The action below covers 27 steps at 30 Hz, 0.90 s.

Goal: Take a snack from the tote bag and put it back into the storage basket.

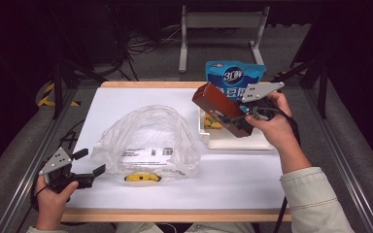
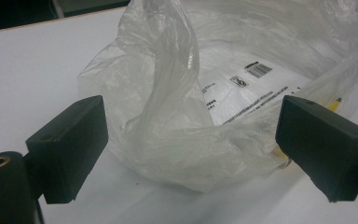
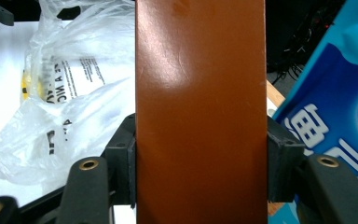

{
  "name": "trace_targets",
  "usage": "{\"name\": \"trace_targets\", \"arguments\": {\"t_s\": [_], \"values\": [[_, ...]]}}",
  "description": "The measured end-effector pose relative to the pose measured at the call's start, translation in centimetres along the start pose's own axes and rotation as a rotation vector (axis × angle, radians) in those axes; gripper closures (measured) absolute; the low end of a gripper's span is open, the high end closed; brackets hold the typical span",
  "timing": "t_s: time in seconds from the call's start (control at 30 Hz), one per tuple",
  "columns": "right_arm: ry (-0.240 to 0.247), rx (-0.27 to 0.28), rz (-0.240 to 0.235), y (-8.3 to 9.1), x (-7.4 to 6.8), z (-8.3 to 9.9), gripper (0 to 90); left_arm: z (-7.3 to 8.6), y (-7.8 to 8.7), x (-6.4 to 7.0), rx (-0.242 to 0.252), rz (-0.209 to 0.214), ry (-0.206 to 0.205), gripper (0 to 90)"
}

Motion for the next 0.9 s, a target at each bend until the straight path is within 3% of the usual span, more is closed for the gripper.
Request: {"name": "trace_targets", "arguments": {"t_s": [0.23, 0.57, 0.9], "values": [[-0.011, -0.015, 0.034, 0.6, 1.5, 1.2, 42.2, 0.0, 0.0, 0.0, -0.002, 0.002, 0.001, 9.8], [-0.068, -0.035, 0.075, 1.4, 3.6, 3.5, 42.2, 0.0, -0.1, 0.0, -0.006, -0.001, -0.002, 9.8], [-0.082, -0.065, 0.096, 1.4, 4.7, 5.5, 42.2, 0.0, -0.1, 0.1, -0.009, 0.002, 0.002, 9.8]]}}
Point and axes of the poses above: each handheld gripper's, and its own axes: y roughly backward along the jaws, z roughly out of its underside, x roughly to its right, the point moved 8 cm from there along -y, roughly forward along the jaws, and after that the axes turned 11 degrees about z, right-handed, at the moved point
